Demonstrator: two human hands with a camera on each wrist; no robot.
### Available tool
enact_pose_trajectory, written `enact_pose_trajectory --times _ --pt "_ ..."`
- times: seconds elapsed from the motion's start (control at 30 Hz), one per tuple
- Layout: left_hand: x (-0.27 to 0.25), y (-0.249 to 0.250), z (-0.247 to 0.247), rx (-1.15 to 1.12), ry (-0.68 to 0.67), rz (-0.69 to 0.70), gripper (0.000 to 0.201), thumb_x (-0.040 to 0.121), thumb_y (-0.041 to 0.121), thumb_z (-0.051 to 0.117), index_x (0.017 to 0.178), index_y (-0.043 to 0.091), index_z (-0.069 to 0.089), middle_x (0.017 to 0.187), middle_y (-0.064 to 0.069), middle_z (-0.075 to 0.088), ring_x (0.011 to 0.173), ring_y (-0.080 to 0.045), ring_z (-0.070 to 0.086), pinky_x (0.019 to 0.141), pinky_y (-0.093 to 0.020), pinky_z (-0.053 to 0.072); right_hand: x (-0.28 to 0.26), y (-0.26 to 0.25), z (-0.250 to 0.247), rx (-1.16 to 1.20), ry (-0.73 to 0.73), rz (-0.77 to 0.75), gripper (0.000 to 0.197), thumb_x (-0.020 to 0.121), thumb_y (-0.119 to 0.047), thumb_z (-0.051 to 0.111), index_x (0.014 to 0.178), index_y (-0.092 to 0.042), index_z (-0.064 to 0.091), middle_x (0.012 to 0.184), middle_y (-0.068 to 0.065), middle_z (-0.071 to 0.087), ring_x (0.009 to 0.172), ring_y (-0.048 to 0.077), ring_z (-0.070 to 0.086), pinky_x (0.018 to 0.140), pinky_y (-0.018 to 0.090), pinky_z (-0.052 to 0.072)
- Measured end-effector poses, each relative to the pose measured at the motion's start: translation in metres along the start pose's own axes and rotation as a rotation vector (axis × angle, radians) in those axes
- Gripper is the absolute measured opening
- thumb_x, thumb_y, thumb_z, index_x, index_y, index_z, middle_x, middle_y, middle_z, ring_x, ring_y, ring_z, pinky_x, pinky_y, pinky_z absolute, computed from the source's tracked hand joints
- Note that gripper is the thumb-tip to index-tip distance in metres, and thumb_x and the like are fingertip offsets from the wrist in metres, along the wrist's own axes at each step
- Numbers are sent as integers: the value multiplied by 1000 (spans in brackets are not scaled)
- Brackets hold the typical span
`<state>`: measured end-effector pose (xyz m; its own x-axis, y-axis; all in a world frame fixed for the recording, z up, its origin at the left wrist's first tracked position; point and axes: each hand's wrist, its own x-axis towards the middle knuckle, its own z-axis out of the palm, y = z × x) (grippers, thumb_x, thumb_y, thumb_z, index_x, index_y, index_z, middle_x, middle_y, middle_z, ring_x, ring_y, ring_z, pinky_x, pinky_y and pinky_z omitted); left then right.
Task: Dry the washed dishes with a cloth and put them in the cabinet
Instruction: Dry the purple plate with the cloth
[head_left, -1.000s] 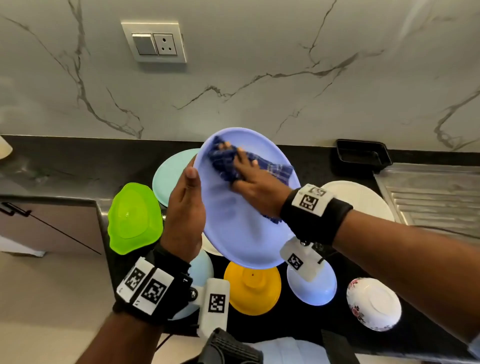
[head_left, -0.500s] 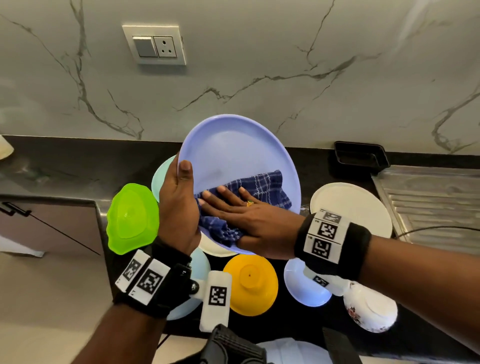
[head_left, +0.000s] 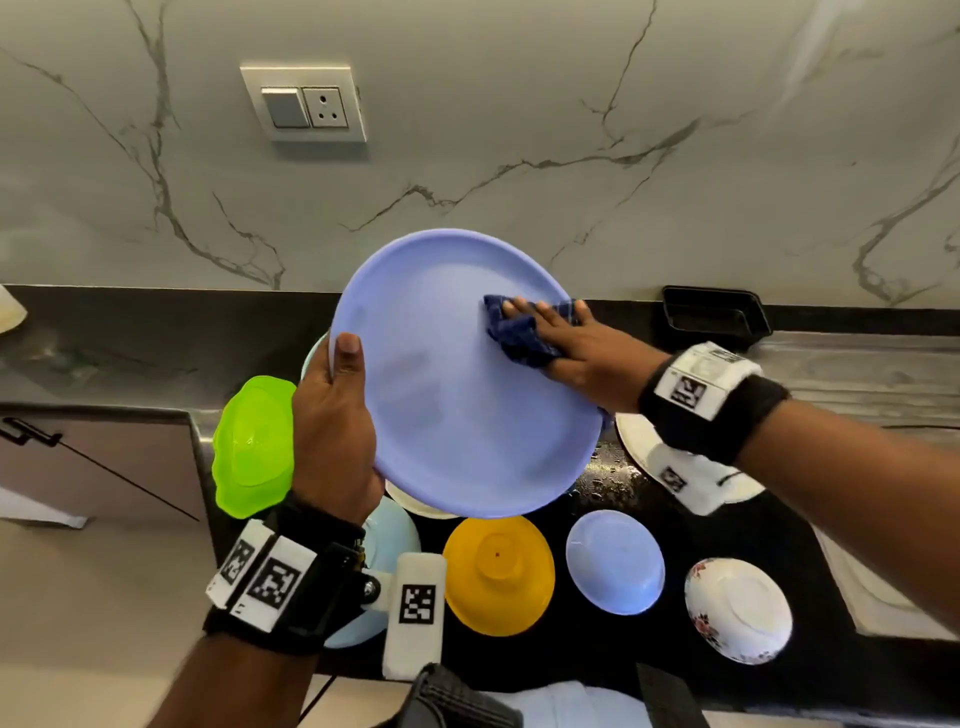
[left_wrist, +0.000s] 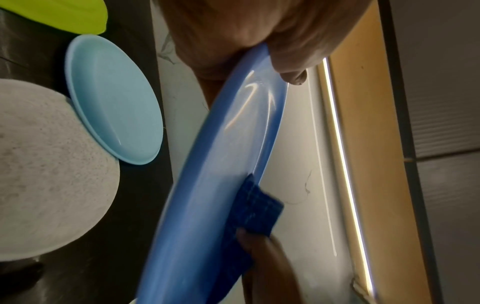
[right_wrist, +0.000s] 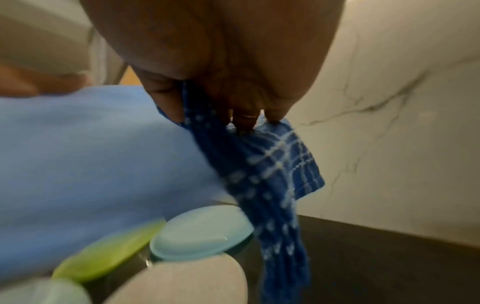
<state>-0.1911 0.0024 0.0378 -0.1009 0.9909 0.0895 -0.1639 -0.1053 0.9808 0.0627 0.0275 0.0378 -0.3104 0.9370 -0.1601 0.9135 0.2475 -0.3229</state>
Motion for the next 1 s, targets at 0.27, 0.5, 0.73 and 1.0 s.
enact_pose_trajectory --times 0.27,0.5,0.73,1.0 --pt "8 -1 1 -24 -38 61 54 102 47 47 139 7 56 132 -12 66 123 -30 64 107 -54 48 -1 -81 40 43 29 -367 76 100 -13 45 153 -34 -6 163 -11 -13 150 16 -20 121 48 -11" --pt "4 -6 3 -73 -13 57 71 94 65 49 138 10 58 133 -13 66 125 -33 62 109 -56 45 -11 -90 45 -137 -42 -365 72 103 -28 32 152 -40 -19 156 -22 -27 148 12 -25 123 48 -8" --pt "5 -10 5 154 -32 162 39 105 25 52 141 10 56 135 -5 65 127 -19 60 109 -48 47 48 -80 -4 241 115 -21 70 104 -26 36 157 -31 -10 164 -14 -14 153 17 -8 120 57 -1" --pt "4 -2 3 130 100 221 60 93 48 55 144 17 55 137 -2 64 126 -18 61 106 -49 50 37 -45 37 409 119 464 69 102 -29 33 158 -10 -1 167 5 -2 153 25 -8 120 52 -5"
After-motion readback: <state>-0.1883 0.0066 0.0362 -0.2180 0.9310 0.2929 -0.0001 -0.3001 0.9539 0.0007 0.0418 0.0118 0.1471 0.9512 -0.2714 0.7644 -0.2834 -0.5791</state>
